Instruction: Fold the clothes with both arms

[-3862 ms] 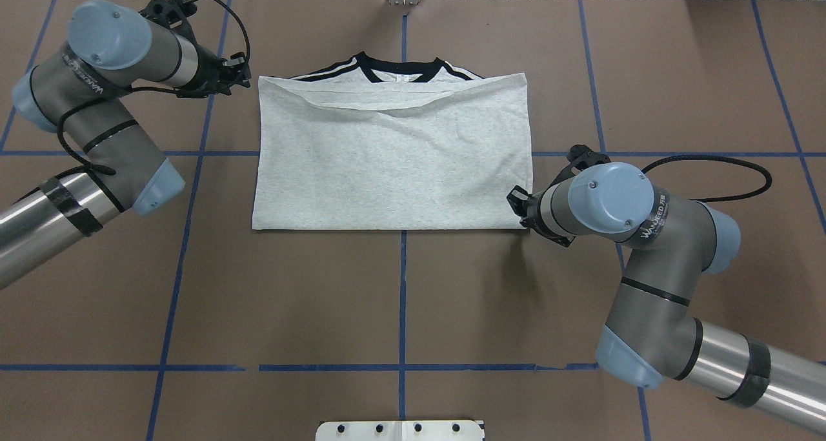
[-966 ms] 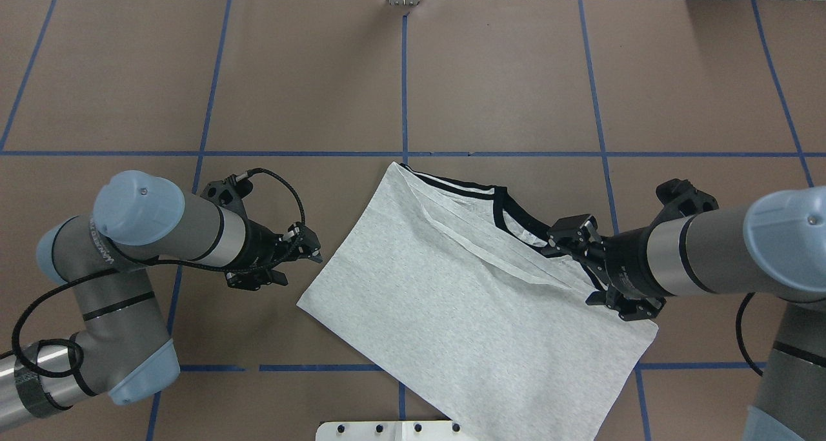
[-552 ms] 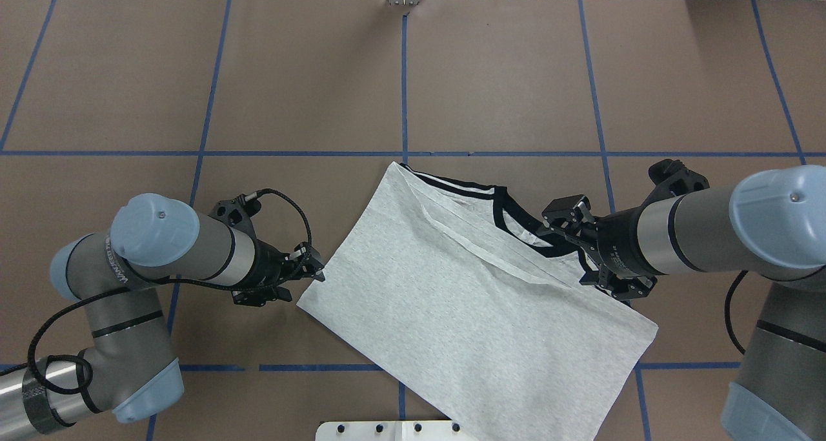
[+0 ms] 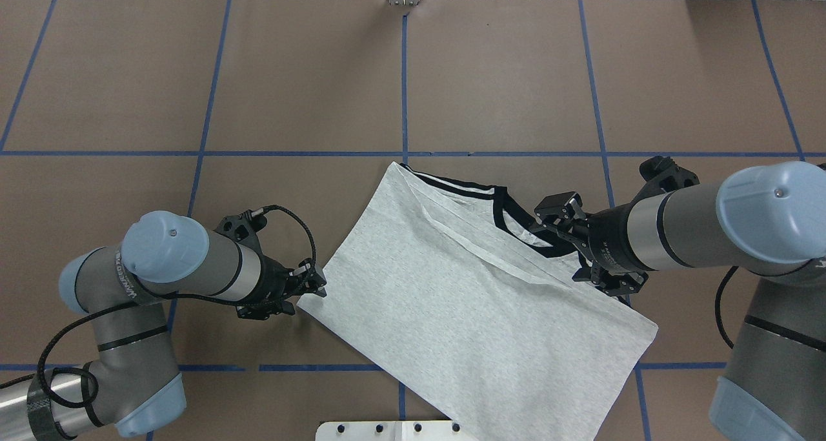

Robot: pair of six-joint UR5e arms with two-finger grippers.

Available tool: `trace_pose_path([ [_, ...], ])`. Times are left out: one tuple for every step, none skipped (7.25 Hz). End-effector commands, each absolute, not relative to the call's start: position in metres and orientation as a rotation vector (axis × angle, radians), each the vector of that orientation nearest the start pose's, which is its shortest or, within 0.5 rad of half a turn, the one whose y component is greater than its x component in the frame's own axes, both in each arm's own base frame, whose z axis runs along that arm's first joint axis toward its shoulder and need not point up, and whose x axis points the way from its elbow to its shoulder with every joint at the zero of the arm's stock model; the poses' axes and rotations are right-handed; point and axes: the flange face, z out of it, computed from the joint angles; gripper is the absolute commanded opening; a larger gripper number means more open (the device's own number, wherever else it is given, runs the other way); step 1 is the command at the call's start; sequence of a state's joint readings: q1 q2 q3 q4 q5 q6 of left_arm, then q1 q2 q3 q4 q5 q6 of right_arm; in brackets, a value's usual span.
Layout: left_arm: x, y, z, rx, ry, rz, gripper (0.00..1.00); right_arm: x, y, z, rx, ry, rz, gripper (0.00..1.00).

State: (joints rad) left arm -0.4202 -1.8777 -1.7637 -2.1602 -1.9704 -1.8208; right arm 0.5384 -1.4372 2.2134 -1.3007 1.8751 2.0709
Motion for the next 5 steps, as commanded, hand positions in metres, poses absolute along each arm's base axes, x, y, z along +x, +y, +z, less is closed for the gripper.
trace_pose_path([
  [0.5110, -0.3310, 0.3366, -0.269, 1.100, -0.381, 0.67, -0.3498, -0.3295, 0.2702, -0.263, -1.072, 0.776, 1.00],
  [0.5133, -0.3300, 0.3395, -0.271, 1.093, -0.380, 0.63, -0.3498, -0.3295, 0.2702, -0.263, -1.072, 0.776, 1.00],
  [0.5146, -0.3306, 0.3425, -0.272, 1.087, -0.380, 0.63, -0.3494, -0.3291, 0.2695, -0.264, -1.073, 0.775, 1.00],
  [0.5149, -0.3307, 0.3432, -0.272, 1.086, -0.381, 0.58, -0.3499, -0.3286, 0.2695, -0.265, -1.073, 0.773, 1.00],
  [0.5149, -0.3307, 0.3432, -0.272, 1.086, -0.381, 0.35, -0.3499, -0.3286, 0.2695, -0.265, -1.073, 0.773, 1.00],
])
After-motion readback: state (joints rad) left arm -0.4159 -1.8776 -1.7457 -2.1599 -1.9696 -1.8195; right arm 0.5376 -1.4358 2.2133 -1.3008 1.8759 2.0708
